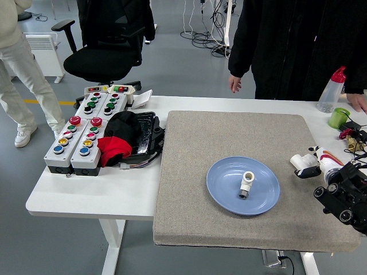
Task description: Pick pipe place plate twice
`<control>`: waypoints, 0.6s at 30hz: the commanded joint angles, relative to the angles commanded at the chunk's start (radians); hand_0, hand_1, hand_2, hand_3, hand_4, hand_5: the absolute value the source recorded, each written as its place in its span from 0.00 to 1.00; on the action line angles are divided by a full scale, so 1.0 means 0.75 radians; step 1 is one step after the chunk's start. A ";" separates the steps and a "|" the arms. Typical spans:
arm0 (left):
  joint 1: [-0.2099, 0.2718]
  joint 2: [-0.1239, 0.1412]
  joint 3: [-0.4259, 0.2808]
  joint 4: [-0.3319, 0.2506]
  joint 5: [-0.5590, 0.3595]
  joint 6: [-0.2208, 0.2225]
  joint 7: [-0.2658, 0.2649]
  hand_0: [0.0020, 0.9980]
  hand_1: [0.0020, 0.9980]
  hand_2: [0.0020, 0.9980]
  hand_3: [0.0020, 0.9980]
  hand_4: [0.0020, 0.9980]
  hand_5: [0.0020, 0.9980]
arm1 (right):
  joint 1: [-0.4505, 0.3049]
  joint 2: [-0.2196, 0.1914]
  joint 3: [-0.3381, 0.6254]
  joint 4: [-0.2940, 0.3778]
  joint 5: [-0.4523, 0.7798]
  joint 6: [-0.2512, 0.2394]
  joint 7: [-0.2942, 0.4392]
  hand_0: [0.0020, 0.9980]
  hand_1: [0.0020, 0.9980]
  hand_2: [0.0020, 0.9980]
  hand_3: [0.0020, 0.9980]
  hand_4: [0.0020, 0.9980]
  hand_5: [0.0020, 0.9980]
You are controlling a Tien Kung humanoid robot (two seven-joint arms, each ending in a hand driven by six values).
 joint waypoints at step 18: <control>-0.013 -0.009 -0.014 -0.003 0.030 -0.012 0.002 0.68 0.71 0.74 0.67 0.52 1.00 | -0.011 0.019 -0.216 -0.080 0.202 -0.071 0.129 0.62 0.66 0.65 0.79 0.73 0.25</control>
